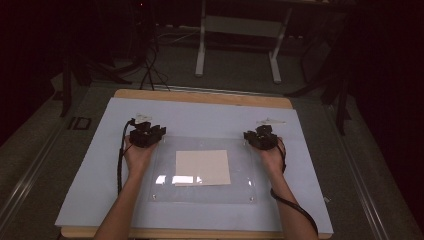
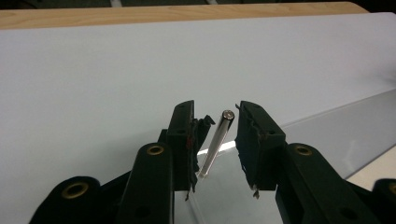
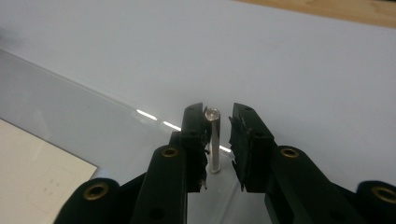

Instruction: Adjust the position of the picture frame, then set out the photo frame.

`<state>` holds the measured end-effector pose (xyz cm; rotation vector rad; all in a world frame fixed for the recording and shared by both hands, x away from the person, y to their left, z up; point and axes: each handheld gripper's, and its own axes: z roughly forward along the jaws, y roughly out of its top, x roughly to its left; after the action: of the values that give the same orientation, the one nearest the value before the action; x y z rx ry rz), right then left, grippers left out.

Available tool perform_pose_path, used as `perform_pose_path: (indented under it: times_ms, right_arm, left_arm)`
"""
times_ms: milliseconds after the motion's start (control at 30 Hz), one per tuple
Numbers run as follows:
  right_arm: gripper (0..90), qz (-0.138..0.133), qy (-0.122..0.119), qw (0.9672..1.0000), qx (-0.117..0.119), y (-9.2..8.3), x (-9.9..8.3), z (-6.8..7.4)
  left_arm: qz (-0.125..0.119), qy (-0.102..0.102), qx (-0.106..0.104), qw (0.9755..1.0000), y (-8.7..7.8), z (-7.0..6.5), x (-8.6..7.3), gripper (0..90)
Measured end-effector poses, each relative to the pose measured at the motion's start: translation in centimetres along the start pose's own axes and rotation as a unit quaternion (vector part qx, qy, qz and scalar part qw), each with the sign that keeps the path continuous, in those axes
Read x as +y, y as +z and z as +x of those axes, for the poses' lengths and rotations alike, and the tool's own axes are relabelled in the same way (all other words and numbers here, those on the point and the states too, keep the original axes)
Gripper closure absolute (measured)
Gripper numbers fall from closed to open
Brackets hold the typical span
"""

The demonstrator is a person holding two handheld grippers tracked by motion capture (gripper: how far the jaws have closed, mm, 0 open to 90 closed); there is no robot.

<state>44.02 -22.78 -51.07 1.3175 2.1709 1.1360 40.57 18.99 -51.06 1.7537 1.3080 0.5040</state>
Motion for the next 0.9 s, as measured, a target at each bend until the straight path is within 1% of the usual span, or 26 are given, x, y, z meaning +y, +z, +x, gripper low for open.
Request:
perform_pose_path:
  times_ms: [100,200,267,300,333,400,467,500,567,600,633,833,900]
  right_arm:
    - [75.1,-0.001,-0.005,1.0,-0.001,-0.08,0.04,-0.04]
    - [78.0,-0.004,-0.009,0.9999,0.003,-0.1,-0.05,-0.03]
    - [82.4,-0.008,-0.008,0.9999,0.01,-0.1,-0.15,0.01]
    - [82.6,-0.01,-0.008,0.9999,0.011,-0.08,-0.18,0.02]
    - [83.4,-0.012,-0.008,0.9998,0.011,-0.06,-0.24,0.02]
    - [83.5,-0.013,-0.005,0.9998,0.015,-0.04,-0.31,-0.1]
    - [83.6,-0.013,-0.001,0.9997,0.019,-0.05,-0.31,-0.19]
    - [83.6,-0.014,-0.002,0.9997,0.019,-0.05,-0.31,-0.19]
    - [83.4,-0.014,0.002,0.9997,0.021,-0.04,-0.35,-0.26]
    - [83.4,-0.014,0.002,0.9997,0.021,-0.04,-0.35,-0.26]
    - [83.3,-0.017,0.007,0.9995,0.024,-0.04,-0.43,-0.34]
    - [83.3,-0.018,0.009,0.9995,0.024,-0.02,-0.45,-0.34]
    - [83.3,-0.018,0.01,0.9995,0.024,-0.02,-0.45,-0.34]
  left_arm:
    - [-0.001,-0.003,-0.003,1.0,-0.15,0.2,-0.21,66.8]
    - [0.001,0.001,-0.004,1.0,-0.22,0.35,-0.42,67.3]
    - [-0.002,0.01,-0.007,0.9999,-0.36,0.31,-0.58,68.9]
    - [-0.004,0.016,-0.009,0.9998,-0.44,0.24,-0.62,69.5]
    - [-0.004,0.018,-0.008,0.9998,-0.48,0.22,-0.63,72.0]
    - [-0.008,0.025,-0.008,0.9996,-0.58,0.1,-0.61,75.8]
    - [-0.01,0.031,-0.008,0.9994,-0.62,-0.01,-0.58,77.7]
    - [-0.009,0.038,-0.005,0.9992,-0.6,-0.09,-0.58,78.2]
    - [-0.006,0.043,-0.006,0.999,-0.52,-0.14,-0.64,77.6]
    - [-0.005,0.043,-0.008,0.999,-0.49,-0.15,-0.67,77.6]
    - [-0.004,0.044,-0.009,0.999,-0.43,-0.14,-0.71,77.3]
    - [-0.008,0.043,-0.003,0.999,-0.06,-0.19,-0.37,78.7]
    - [-0.009,0.044,-0.007,0.999,0.13,-0.13,-0.26,79.1]
